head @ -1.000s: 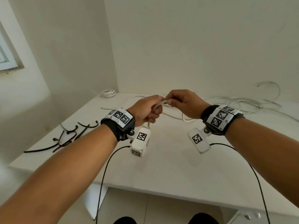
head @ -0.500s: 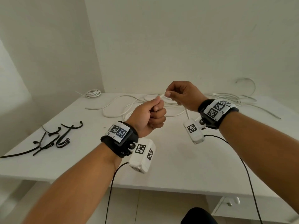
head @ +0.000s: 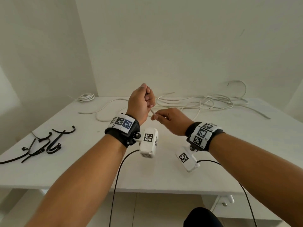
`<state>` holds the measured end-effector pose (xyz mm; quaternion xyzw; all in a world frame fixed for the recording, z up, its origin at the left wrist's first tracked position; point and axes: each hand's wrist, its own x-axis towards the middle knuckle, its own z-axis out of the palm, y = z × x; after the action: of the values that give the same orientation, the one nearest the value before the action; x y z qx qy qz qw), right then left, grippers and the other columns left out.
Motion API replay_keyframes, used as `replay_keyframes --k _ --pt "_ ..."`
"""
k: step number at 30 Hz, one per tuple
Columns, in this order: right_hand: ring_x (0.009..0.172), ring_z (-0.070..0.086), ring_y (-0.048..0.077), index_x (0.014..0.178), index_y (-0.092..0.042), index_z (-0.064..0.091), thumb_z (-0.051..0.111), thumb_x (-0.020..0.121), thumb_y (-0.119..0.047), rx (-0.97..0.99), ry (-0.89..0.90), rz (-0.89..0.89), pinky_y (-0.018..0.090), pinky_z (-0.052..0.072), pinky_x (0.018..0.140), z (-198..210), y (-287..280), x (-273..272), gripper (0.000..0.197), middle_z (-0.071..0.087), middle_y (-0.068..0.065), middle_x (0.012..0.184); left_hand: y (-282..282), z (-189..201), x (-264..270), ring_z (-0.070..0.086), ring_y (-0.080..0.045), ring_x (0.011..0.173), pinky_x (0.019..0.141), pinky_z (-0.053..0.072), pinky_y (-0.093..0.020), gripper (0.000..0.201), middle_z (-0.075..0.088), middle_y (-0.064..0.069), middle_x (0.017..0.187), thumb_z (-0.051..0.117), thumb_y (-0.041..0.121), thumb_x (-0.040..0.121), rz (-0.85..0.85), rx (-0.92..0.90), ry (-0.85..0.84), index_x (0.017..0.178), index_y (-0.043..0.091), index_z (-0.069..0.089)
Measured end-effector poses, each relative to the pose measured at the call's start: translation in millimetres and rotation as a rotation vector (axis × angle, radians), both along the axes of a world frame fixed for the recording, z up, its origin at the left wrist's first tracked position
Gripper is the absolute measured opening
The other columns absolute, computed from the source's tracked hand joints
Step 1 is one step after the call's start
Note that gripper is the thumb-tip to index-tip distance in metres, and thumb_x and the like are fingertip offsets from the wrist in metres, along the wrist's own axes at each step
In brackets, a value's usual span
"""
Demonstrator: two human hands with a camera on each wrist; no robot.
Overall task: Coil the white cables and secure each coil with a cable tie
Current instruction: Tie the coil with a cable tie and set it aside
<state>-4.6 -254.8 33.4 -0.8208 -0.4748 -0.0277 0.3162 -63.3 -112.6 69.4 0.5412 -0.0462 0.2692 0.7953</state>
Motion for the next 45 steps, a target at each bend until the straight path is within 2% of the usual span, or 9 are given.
replay_keyframes --k 5,9,15,18,20,25,35,42,45 --pt "0.056 0.052 0.012 0.095 -0.013 0.069 0.049 0.102 -0.036 -0.095 -0.069 -0.039 0.023 0.040 0.055 -2.4 -16.4 1.0 0.031 0.059 -0.005 0.064 -13.0 -12.7 17.7 0.031 -0.010 0.050 0.051 0.029 -0.023 0.037 0.034 0.006 0.057 0.031 0.022 0.106 0.129 0.472 0.107 0.070 0.015 0.038" --pt "0.059 0.052 0.006 0.095 -0.017 0.072 0.054 0.099 -0.031 -0.137 -0.142 -0.056 0.026 0.045 0.058 5.0 -34.5 2.2 0.023 0.060 -0.011 0.065 -13.5 -23.5 30.5 0.038 -0.009 0.053 0.060 0.036 -0.025 0.036 0.040 0.006 0.062 0.034 0.032 0.104 0.179 0.778 0.190 0.074 0.016 0.040" --pt "0.059 0.051 0.015 0.079 -0.016 0.064 0.056 0.094 -0.024 -0.174 -0.178 -0.036 0.038 0.049 0.060 19.2 -46.9 0.7 0.019 0.059 -0.004 0.064 -29.1 -23.6 30.7 0.039 -0.012 0.062 0.065 0.033 -0.031 0.037 0.042 0.004 0.065 0.035 0.026 0.105 0.051 1.056 0.313 0.070 0.016 0.039" --pt "0.058 0.051 0.009 0.075 -0.024 0.063 0.061 0.090 -0.022 -0.151 -0.170 -0.051 0.031 0.047 0.059 30.2 -54.2 3.8 0.016 0.058 -0.010 0.062 -31.8 -27.6 28.3 0.037 -0.012 0.056 0.061 0.031 -0.031 0.035 0.042 0.006 0.059 0.036 0.029 0.095 -0.050 1.097 0.308 0.062 0.018 0.040" --pt "0.060 0.053 0.008 0.080 -0.021 0.071 0.067 0.089 -0.025 -0.107 -0.159 -0.075 0.025 0.046 0.060 39.7 -59.7 8.0 0.010 0.063 -0.009 0.066 -33.2 -31.4 25.8 0.032 -0.012 0.051 0.056 0.028 -0.030 0.032 0.039 0.007 0.052 0.034 0.029 0.091 -0.114 1.018 0.317 0.061 0.018 0.040" --pt "0.064 0.059 0.000 0.084 -0.020 0.075 0.077 0.084 -0.026 0.013 -0.105 -0.059 0.009 0.042 0.059 56.0 -61.4 19.4 0.007 0.068 -0.012 0.071 -37.0 -34.3 19.3 0.022 -0.012 0.044 0.047 0.022 -0.026 0.050 0.030 0.004 0.048 0.021 0.033 0.108 -0.142 0.752 0.346 0.062 0.017 0.033" --pt "0.079 0.070 0.005 0.090 -0.017 0.078 0.079 0.083 -0.027 0.102 -0.038 -0.026 0.023 0.056 0.077 78.3 -54.2 37.0 0.012 0.075 -0.007 0.082 -39.5 -16.4 5.2 0.017 -0.012 0.047 0.044 0.016 -0.023 0.050 0.026 0.005 0.053 0.040 0.043 0.104 -0.166 0.362 0.374 0.060 0.020 0.033" --pt "0.060 0.053 0.004 0.085 -0.021 0.076 0.074 0.088 -0.027 0.260 0.079 -0.005 0.016 0.043 0.063 63.6 -43.0 46.0 0.007 0.067 -0.005 0.069 -35.7 -6.9 -7.3 0.014 -0.008 0.041 0.048 0.008 -0.027 0.048 0.021 0.008 0.048 0.026 0.038 0.108 -0.320 0.205 0.335 0.064 0.020 0.031" --pt "0.053 0.040 0.005 0.088 -0.009 0.076 0.064 0.095 -0.029 0.314 0.134 0.040 0.019 0.036 0.057 45.4 -35.2 46.6 0.025 0.051 -0.010 0.057 -32.4 -3.6 -11.2 0.015 -0.007 0.041 0.048 0.009 -0.026 0.047 0.021 0.009 0.048 0.027 0.038 0.107 -0.360 0.166 0.284 0.065 0.020 0.035"
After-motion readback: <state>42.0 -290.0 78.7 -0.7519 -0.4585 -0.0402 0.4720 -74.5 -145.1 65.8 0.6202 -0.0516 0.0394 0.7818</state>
